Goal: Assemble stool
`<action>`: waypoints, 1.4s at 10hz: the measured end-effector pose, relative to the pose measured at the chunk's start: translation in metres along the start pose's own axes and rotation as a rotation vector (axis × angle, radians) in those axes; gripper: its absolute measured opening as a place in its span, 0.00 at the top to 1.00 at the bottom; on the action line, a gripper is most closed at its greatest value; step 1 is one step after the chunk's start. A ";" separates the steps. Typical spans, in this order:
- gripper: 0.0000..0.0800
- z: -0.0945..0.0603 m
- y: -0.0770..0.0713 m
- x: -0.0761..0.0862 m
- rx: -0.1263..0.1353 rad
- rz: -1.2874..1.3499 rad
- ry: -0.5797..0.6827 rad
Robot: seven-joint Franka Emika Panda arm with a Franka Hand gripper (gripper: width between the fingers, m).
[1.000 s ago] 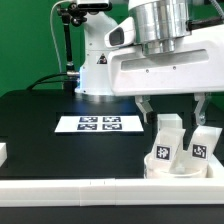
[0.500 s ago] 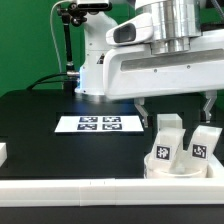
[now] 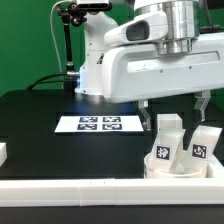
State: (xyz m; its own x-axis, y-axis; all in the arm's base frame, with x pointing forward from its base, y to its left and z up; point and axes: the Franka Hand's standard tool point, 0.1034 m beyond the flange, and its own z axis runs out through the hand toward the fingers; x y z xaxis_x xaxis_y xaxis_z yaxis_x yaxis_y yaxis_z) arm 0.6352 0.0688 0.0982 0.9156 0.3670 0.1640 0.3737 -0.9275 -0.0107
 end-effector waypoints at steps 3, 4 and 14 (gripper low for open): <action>0.19 0.001 0.008 -0.004 -0.011 -0.183 -0.010; 0.19 0.001 0.010 -0.005 -0.015 -0.230 -0.013; 0.19 0.020 0.013 -0.016 -0.016 -0.315 -0.049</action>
Offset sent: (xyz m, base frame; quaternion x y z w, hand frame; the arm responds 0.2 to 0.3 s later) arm -0.0025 0.0002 -0.0051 0.0115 -0.0054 -0.2078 0.9781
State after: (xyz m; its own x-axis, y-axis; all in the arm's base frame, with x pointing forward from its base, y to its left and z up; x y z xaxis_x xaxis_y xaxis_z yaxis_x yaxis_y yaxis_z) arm 0.6279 0.0522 0.0761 0.7617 0.6386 0.1092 0.6376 -0.7688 0.0484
